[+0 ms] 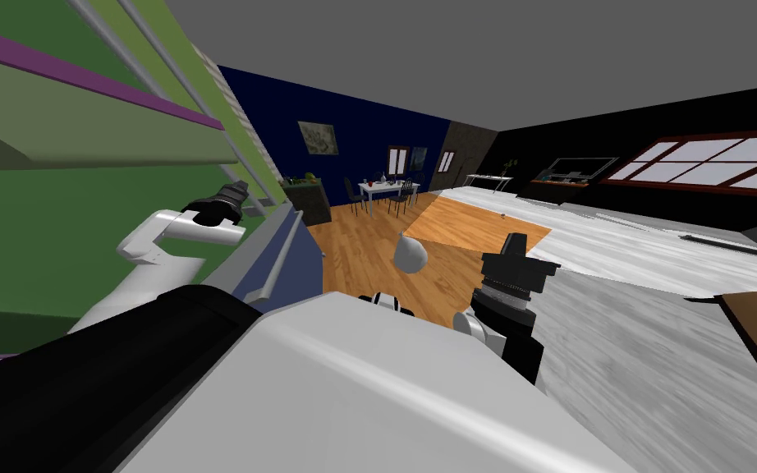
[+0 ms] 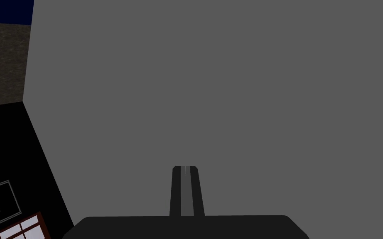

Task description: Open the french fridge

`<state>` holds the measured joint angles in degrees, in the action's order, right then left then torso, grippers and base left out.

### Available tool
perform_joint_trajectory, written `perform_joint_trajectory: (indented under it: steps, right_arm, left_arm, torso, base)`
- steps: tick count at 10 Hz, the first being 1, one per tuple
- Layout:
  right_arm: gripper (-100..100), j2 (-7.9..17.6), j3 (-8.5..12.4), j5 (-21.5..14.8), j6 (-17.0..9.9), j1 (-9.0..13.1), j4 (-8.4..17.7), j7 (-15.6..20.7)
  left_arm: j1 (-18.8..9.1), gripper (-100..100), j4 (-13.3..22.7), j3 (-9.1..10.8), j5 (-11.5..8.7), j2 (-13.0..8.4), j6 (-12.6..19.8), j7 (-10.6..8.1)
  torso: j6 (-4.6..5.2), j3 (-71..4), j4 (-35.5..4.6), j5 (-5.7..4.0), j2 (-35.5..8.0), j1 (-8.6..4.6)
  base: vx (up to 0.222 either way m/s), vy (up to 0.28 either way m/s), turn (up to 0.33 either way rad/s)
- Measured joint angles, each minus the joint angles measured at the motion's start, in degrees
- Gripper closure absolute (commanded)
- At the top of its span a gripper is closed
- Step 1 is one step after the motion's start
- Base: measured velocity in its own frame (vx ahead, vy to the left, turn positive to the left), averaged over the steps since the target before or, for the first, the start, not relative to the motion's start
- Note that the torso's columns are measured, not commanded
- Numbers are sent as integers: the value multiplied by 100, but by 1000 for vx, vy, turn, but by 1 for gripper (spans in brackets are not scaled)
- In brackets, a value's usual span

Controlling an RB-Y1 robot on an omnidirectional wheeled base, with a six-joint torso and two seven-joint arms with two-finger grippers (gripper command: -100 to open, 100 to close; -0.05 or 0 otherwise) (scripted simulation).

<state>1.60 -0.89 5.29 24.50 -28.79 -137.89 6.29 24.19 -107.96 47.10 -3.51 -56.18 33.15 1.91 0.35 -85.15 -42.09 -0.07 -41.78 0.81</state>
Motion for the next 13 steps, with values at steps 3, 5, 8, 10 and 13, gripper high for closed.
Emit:
perform_joint_trajectory:
  steps: [3, 5, 8, 10, 13]
  right_arm:
    - [0, 0, 0, 0, 0, 0, 0, 0]
    - [0, 0, 0, 0, 0, 0, 0, 0]
    - [0, 0, 0, 0, 0, 0, 0, 0]
    - [0, 0, 0, 0, 0, 0, 0, 0]
    - [0, 0, -1, 0, 0, 2, 0, 0]
  left_arm:
    - [-18, 100, 107, -44, 10, 37, -144, 6]
    - [-11, -100, 60, -11, -29, 24, -109, -12]
    - [3, -100, -70, 90, -179, -95, 134, -76]
    - [-7, -100, -124, 97, -178, -72, 236, -86]
    - [27, 100, -266, 49, -224, -49, 224, -107]
  torso:
    - [-29, 62, -21, 14, -57, -61]
    - [-43, 38, -21, -21, -61, -45]
    - [-35, -31, -11, -87, -65, 38]
    - [-18, 7, -9, -24, -31, -15]
    - [-24, 59, -20, 8, -58, -71]
  base:
    - [-16, -7, 9]
    - [37, 18, 31]
    - [21, 10, 17]
    - [22, -9, -7]
    - [-70, -19, -82]
